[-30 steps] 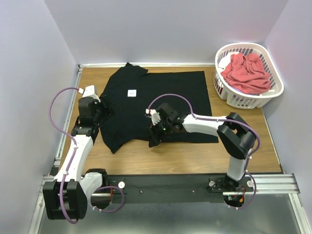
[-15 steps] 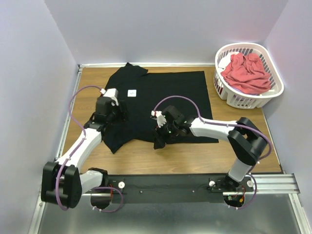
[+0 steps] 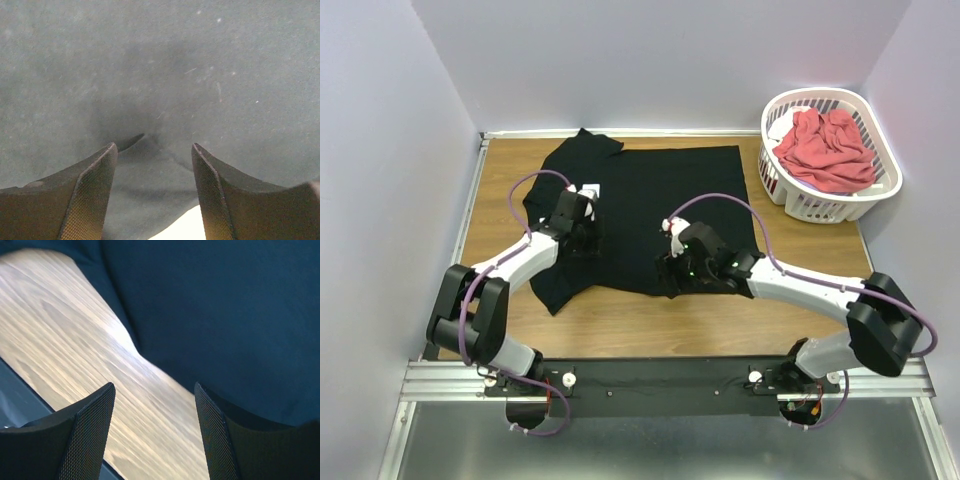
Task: Fold and stack the t-shirts
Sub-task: Flatten the tshirt out
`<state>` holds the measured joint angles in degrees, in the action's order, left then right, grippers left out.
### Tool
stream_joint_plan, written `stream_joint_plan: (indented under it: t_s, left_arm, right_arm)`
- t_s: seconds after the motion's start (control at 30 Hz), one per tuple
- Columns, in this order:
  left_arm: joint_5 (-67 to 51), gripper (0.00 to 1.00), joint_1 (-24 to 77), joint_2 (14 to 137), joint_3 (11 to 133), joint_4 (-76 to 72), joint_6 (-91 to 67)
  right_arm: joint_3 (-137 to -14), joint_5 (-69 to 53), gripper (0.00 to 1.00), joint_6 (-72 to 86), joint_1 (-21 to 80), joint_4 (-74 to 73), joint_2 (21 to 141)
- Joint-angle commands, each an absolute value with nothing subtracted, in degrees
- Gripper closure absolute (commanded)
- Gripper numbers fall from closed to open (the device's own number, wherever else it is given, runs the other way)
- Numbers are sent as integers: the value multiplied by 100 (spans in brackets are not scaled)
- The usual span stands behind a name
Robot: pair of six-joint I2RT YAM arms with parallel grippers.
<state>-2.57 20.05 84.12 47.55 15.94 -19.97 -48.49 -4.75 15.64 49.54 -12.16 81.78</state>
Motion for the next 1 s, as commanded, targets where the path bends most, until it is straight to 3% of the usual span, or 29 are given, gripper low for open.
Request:
stream_joint_plan:
  t_s: [0.0, 0.17, 0.53, 0.67, 0.8, 0.87, 0.97]
  left_arm:
    - [121, 35, 2135, 8613, 5001, 1959, -2004]
    - [394, 44, 2302, 8938, 5115, 2197, -2065]
    - [791, 53, 2689, 9299, 5326, 2470, -2285]
    - [861, 69, 2716, 9316, 5335, 2478, -2329]
    - [958, 79, 2751, 9351, 5379, 2513, -2364]
    - [967, 92, 2786, 9352, 5414, 2557, -2399]
    - [1063, 100, 2909, 9194, 5493, 2707, -2469]
  right_arm:
    - [-4580, -26, 28, 1758, 4975, -1248, 7718]
    - [-4281, 211, 28, 1775, 4983, -1248, 7269]
    - [-3990, 299, 28, 1749, 4975, -1239, 7076]
    - [-3911, 343, 28, 1740, 4975, -1239, 6996]
    - [-3867, 369, 28, 1740, 4975, -1239, 6987]
    - [-3867, 369, 28, 1740, 4975, -1248, 6979]
    - [-3858, 360, 28, 1749, 4975, -1248, 6926]
